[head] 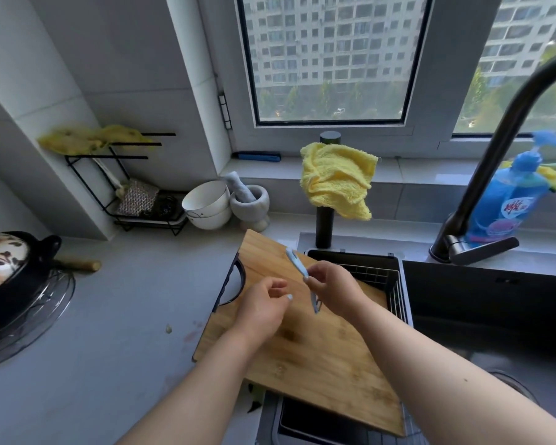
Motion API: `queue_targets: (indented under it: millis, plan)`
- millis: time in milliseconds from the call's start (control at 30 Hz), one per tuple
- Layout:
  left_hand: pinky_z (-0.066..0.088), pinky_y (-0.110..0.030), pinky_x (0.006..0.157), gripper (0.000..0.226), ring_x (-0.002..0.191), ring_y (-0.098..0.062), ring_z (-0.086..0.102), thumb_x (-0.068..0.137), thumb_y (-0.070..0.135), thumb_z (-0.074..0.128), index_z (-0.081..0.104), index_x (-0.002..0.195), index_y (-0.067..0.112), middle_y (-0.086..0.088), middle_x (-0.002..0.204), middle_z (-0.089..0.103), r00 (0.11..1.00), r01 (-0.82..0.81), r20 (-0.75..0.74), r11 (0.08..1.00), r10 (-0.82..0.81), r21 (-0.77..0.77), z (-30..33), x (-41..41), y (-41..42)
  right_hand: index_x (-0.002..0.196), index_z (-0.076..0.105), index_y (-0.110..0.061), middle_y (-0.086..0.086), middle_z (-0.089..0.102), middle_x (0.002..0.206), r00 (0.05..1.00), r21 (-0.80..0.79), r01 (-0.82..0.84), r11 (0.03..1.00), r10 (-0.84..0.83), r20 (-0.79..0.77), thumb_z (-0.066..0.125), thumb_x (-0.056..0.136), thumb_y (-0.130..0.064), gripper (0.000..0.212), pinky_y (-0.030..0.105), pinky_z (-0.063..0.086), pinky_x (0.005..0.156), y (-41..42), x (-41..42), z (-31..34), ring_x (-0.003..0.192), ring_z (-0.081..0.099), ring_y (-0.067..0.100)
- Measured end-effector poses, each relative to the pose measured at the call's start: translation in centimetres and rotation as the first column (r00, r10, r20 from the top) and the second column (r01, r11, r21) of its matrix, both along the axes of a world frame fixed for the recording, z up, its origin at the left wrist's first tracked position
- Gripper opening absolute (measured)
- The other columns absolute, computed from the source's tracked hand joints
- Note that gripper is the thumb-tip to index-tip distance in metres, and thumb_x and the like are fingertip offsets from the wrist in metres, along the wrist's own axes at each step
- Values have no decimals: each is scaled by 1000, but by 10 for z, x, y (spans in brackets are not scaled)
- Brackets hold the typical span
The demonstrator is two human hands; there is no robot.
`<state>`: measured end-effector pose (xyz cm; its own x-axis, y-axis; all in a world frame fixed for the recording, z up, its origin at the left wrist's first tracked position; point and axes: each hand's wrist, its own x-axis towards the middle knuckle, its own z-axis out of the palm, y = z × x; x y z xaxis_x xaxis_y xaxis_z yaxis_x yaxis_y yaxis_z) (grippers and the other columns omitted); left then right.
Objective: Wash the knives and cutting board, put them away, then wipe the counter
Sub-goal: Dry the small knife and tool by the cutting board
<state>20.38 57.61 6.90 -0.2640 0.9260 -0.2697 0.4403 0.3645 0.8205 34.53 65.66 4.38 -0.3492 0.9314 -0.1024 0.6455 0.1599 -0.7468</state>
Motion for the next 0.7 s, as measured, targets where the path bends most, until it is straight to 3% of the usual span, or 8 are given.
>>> queue_targets:
  millis: [67, 100, 200, 400, 533, 700]
  plan:
    - [52, -35, 94, 29, 107, -10, 56, 92, 26, 60, 56, 121, 29, 10, 116, 60, 1000, -7, 14, 1000, 6, 8, 1, -6, -5, 98, 64, -22, -4, 66, 83, 969, 108, -97, 989, 70, 237, 55, 92, -32, 14, 32, 50, 66, -3, -8, 1, 76, 61, 16]
    - [51, -33, 93, 30, 107, -9, 56, 92, 26, 59, 56, 122, 29, 10, 117, 60, 1000, -14, 13, 1000, 13, 16, 0, -9, -6, 100, 64, -23, -5, 65, 84, 959, 139, -124, 982, 83, 271, 55, 92, -33, 16, 33, 50, 67, -5, -13, 3, 76, 60, 16]
    - [49, -26, 90, 31, 106, -8, 57, 93, 28, 59, 57, 124, 27, 10, 119, 61, 998, -62, 7, 997, 61, 46, 4, -20, -12, 99, 65, -22, -4, 66, 86, 980, 167, -118, 979, 89, 175, 57, 91, -30, 14, 36, 52, 72, -13, -30, 13, 78, 61, 16]
    - [53, -38, 93, 28, 96, -10, 65, 96, 24, 53, 59, 123, 20, 3, 109, 67, 980, -180, 104, 978, 169, 109, 20, -50, -20, 98, 66, -21, -7, 67, 89, 993, 109, -46, 993, 57, -101, 65, 86, -28, 14, 37, 54, 80, -19, -73, 27, 84, 63, 13]
    - [57, -32, 79, 29, 92, -13, 66, 94, 10, 43, 64, 111, 20, 2, 101, 70, 970, -197, 171, 971, 173, 137, 37, -73, -22, 92, 65, -23, -11, 66, 84, 976, 80, 8, 997, 10, -219, 70, 84, -28, 11, 27, 50, 73, -16, -105, 45, 80, 63, 8]
    - [53, -48, 86, 32, 88, -27, 66, 83, 7, 45, 69, 89, 28, -10, 90, 72, 963, -241, 169, 949, 208, 202, 58, -113, -11, 93, 64, -23, -10, 67, 84, 961, 103, 8, 995, 21, -276, 72, 82, -32, 16, 27, 50, 71, -4, -152, 65, 79, 63, 10]
